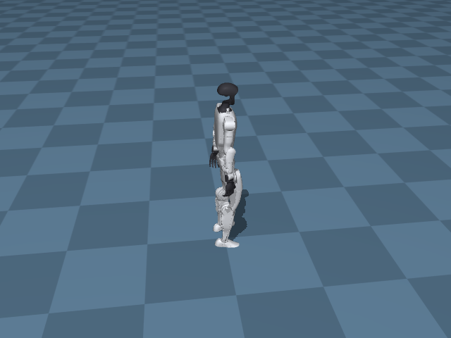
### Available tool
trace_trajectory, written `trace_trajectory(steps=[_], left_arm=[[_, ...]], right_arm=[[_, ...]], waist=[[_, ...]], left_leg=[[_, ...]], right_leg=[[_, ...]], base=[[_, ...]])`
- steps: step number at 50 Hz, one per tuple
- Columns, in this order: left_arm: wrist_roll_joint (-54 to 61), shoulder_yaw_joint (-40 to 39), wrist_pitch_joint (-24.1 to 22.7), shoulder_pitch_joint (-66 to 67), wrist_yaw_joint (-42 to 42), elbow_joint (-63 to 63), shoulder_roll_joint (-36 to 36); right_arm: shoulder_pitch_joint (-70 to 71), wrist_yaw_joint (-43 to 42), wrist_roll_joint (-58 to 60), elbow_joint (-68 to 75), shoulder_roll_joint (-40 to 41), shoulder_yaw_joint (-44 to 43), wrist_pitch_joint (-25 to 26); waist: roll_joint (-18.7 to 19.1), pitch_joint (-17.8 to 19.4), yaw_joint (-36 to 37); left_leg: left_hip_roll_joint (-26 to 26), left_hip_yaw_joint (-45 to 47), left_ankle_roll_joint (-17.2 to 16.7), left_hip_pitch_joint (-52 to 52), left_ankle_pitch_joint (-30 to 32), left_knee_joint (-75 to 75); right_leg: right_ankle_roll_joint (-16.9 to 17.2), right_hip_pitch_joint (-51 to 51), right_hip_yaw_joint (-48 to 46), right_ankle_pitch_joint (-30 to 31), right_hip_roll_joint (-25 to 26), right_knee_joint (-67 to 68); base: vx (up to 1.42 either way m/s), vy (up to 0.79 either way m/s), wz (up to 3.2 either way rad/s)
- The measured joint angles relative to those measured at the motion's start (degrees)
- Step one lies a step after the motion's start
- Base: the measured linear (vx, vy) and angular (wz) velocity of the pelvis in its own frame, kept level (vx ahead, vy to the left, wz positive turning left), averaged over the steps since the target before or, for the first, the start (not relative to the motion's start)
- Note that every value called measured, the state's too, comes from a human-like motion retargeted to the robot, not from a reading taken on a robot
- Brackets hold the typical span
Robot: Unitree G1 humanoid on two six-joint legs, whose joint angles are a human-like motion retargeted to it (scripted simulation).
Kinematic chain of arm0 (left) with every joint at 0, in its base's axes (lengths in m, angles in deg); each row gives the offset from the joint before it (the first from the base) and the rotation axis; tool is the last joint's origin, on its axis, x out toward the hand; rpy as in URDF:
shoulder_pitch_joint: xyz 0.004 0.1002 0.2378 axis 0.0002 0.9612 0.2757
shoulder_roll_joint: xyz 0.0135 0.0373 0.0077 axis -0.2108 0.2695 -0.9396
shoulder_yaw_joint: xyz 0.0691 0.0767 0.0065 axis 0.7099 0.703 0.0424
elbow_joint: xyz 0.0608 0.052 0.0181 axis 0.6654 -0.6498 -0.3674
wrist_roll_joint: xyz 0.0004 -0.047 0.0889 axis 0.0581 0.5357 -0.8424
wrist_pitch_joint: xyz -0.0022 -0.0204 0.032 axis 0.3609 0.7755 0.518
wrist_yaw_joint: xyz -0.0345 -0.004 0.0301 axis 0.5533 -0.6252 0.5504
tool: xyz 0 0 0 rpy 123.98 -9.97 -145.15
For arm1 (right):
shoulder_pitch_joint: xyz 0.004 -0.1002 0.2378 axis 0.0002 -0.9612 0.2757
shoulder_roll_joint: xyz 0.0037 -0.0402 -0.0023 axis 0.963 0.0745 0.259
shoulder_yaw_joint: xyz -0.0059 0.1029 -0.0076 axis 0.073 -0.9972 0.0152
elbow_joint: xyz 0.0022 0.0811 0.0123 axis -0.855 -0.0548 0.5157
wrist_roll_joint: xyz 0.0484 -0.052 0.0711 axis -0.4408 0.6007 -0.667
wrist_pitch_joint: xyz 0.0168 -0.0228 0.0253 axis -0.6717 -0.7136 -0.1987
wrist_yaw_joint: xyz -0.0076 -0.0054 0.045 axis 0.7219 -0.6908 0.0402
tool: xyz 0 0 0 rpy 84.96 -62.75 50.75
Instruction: Upper body actions
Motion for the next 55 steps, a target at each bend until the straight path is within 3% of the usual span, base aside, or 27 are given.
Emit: trace_trajectory(steps=[55], left_arm=[[-0.01,0.05,0.04,-0.03,0.26,-0.27,-0.06]], right_arm=[[0.23,-0.11,0.50,0.17,-0.31,-0.12,-0.03]], waist=[[0.29,-0.17,-0.03]], left_leg=[[0.04,-0.05,-0.09,-0.07,-0.13,0.00]], right_leg=[[0.05,0.09,-0.19,-0.20,0.01,-0.03]], base=[[0.00,0.00,0.00]])
